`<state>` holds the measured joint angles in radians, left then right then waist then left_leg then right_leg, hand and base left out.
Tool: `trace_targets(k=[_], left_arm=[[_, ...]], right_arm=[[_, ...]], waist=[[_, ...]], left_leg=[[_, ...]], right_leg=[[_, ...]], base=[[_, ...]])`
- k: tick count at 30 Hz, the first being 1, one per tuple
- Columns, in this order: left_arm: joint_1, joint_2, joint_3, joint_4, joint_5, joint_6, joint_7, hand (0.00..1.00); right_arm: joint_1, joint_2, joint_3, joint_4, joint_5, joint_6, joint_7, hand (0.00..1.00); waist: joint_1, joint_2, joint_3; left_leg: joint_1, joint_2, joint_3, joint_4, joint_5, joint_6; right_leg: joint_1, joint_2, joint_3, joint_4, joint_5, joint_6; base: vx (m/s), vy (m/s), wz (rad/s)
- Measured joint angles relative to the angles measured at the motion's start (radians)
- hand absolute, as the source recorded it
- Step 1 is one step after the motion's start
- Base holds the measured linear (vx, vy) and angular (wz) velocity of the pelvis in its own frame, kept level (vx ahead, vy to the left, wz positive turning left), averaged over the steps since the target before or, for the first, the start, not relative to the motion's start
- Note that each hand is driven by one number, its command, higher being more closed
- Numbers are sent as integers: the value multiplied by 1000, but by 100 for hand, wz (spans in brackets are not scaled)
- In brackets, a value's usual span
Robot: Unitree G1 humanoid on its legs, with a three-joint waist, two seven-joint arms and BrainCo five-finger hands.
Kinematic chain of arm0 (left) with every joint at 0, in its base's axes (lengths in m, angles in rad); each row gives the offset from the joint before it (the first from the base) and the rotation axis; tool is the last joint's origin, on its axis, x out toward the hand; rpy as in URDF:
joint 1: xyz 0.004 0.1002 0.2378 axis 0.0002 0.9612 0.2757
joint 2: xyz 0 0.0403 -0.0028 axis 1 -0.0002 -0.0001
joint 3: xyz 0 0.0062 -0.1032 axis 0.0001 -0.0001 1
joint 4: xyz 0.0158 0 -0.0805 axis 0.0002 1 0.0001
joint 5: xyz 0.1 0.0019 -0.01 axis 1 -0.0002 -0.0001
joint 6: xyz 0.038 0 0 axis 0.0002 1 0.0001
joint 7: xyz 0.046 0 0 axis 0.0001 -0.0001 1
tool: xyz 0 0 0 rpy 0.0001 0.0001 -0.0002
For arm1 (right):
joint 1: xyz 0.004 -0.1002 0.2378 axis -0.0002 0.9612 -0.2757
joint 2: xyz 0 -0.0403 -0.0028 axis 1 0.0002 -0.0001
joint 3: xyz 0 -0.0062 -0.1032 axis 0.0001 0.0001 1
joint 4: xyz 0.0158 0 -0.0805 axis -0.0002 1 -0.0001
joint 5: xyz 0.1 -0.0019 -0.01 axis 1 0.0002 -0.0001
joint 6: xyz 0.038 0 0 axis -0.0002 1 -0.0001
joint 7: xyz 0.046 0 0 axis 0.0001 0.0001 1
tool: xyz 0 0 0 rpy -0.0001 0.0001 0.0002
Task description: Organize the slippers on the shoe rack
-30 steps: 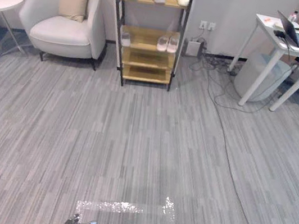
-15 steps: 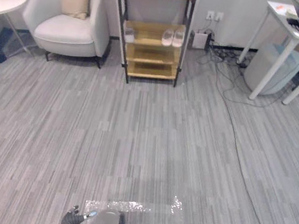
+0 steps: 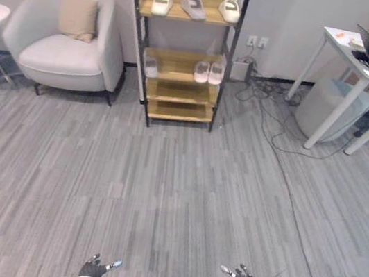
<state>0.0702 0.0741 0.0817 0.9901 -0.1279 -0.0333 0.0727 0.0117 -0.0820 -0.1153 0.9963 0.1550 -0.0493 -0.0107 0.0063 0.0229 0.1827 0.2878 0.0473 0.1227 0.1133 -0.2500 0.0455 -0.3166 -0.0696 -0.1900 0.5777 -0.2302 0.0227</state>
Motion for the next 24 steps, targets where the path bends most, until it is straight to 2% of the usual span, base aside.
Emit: trace_targets(k=[1,2,3,4,5,6,7,8,9,10,12,14,15,16,18,19,21,22,23,24], left_arm=[[1,-6,-2,0,0,0,-1,0],[1,-8,0,-7,10,-2,-11,0],[-19,-16,12,14,10,-2,-12,0],[-22,-19,18,17,10,-3,-13,0],[-25,-38,19,19,10,-3,-15,0],[-27,-65,31,18,12,-7,-13,0],[-27,-70,36,19,12,-6,-14,0],[-25,-79,65,4,19,-4,-18,0],[-26,-92,97,-7,19,-3,-17,0],[-23,-91,121,-24,20,-5,-15,0],[-11,-90,130,-57,20,-7,-15,0],[-10,-88,125,-63,19,-13,-15,0],[-10,-88,123,-68,18,-16,-15,0],[-10,-88,115,-76,18,-21,-15,0],[-6,-86,115,-75,16,-21,-14,0],[-2,-85,116,-76,14,-22,-14,0],[4,-86,117,-74,5,-25,-14,0],[2,-83,117,-71,4,-25,-15,0],[2,-69,118,-67,5,-25,-17,0],[2,-65,117,-65,5,-24,-17,0]], right_arm=[[0,3,1,1,0,0,0,0],[13,8,1,3,0,2,0,0],[4,3,-10,1,7,-1,3,0],[-12,-2,-8,2,-1,1,0,0],[-11,-6,-10,4,-1,1,1,0],[-4,-7,-42,7,-1,2,0,0],[-3,-7,-44,7,-1,2,-1,0],[7,-6,-46,-1,0,3,-2,0],[16,-6,-40,-5,0,3,-5,0],[26,-4,-37,-11,0,4,-9,0],[38,3,-37,-24,1,12,-11,0],[26,2,-37,-5,2,14,-10,0],[21,1,-37,6,2,17,-11,0],[22,1,-37,9,3,21,-12,0],[20,1,-28,10,3,21,-12,0],[17,3,-23,10,3,21,-14,0],[15,4,3,14,4,21,-16,0],[11,8,4,28,3,22,-16,0],[9,25,2,49,3,22,-17,0],[8,35,2,50,3,22,-15,0]], waist=[[-4,-6,1],[-5,-27,-7],[0,-15,9],[1,6,12],[-10,21,1],[-7,42,-1],[-7,45,0],[-8,45,1],[-7,42,5],[0,31,14],[10,25,20],[26,24,21],[37,25,21],[51,24,21],[59,26,23],[65,27,23],[87,31,19],[94,19,10],[96,-6,-3],[96,-18,-11]], left_leg=[[11,6,-1,0,-4,-8],[31,-5,-7,2,-23,-41],[79,15,-30,16,-62,-92],[79,35,-34,36,-62,-94],[54,51,-53,83,-59,-96],[-2,78,-60,224,-24,-113],[-14,83,-64,253,-17,-119],[-66,96,-75,386,25,-120],[-137,115,-72,556,116,-122],[-209,156,-36,730,108,-120],[-305,188,39,866,57,-118],[-409,151,94,778,-7,-72],[-442,122,102,682,-15,-69],[-465,76,101,502,-6,-72],[-491,13,86,190,84,-79],[-503,-2,84,78,152,-76],[-513,-4,89,38,239,-80],[-507,-18,91,41,315,-49],[-493,-48,103,57,309,-4],[-493,-60,113,84,273,13]], right_leg=[[11,24,28,-142,83,0],[26,28,63,-283,228,-17],[13,34,50,-208,276,-71],[14,43,39,-184,246,-83],[26,54,30,-190,200,-77],[60,67,1,-200,159,-92],[68,69,-2,-201,154,-94],[103,71,-13,-218,130,-95],[155,75,-17,-240,109,-98],[219,81,-17,-269,90,-111],[315,87,-16,-317,60,-115],[394,85,1,-384,53,-104],[415,83,11,-406,51,-99],[436,78,25,-430,50,-91],[480,74,44,-478,42,-92],[507,75,58,-506,34,-82],[549,76,92,-536,9,-44],[572,58,104,-525,-18,-23],[572,26,117,-491,-43,-5],[548,7,139,-426,-47,4]], base=[[540,-197,36],[585,-232,20],[570,-227,10],[502,-237,21],[523,-266,33],[512,-283,37],[432,-235,28],[323,-172,30],[387,-178,35],[452,-189,24],[337,-122,6],[287,-69,-22],[286,-7,-45],[311,36,-45],[394,100,-34],[423,158,-37],[564,230,-41],[609,225,-23],[636,198,-14],[604,202,-6]])
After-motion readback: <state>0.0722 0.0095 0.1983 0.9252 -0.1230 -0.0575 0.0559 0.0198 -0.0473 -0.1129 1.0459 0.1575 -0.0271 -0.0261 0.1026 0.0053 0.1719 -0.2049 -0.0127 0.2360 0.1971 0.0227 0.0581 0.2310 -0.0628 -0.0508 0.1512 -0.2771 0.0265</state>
